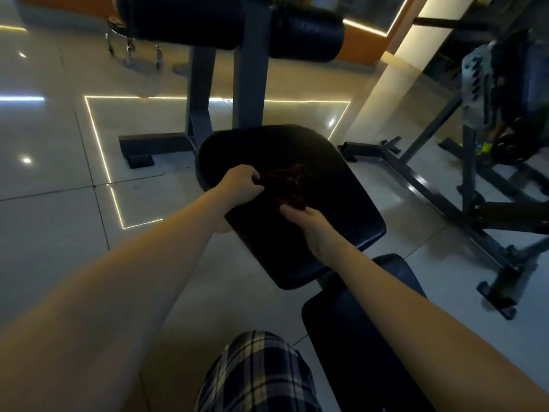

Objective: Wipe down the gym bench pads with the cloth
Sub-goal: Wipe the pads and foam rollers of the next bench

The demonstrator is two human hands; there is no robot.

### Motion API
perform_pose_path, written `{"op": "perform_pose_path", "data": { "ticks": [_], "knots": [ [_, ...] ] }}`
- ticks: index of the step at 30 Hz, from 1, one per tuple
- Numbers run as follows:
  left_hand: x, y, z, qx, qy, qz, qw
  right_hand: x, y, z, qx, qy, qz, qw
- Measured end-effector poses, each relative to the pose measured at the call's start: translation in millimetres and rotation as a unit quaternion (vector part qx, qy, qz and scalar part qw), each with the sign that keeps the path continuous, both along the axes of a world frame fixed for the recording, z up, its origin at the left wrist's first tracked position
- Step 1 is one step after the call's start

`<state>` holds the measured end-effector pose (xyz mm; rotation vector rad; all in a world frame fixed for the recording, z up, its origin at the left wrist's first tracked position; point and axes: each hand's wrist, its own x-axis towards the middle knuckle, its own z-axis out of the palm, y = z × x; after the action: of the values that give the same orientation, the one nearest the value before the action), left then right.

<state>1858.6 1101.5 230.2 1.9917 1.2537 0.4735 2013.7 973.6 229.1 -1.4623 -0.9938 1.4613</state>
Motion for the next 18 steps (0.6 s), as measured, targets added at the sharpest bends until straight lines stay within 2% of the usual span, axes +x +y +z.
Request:
{"op": "perform_pose_path", "data": {
  "ticks": [2,4,6,9,11,13,16,18],
  "knots": [
    [-5,-7,2,-0.057,-0.092,0.038,0.993,1,-2,4,-0.002,0.105,-0.123,0.987],
    [-13,-14,4,-0.123,-0.176,0.077,0.974,1,4,3,-0.026,0.188,-0.220,0.957],
    [-24,-21,7,-0.181,-0.235,0.099,0.950,2,10,5,-0.066,0.216,-0.268,0.937],
    [-39,-30,17,-0.236,-0.322,0.097,0.912,-5,17,23,-0.135,0.167,-0.230,0.949],
    [-48,-34,27,-0.259,-0.390,0.092,0.879,-13,22,31,-0.205,0.118,-0.177,0.955],
    [-57,-36,38,-0.277,-0.452,0.086,0.844,-25,22,40,-0.262,0.114,-0.114,0.952],
    [-71,-42,57,-0.315,-0.500,0.067,0.804,-36,18,43,-0.259,0.118,-0.045,0.958],
    [-77,-49,69,-0.337,-0.514,0.054,0.787,-45,13,42,-0.235,0.151,-0.035,0.960]
  ]
}}
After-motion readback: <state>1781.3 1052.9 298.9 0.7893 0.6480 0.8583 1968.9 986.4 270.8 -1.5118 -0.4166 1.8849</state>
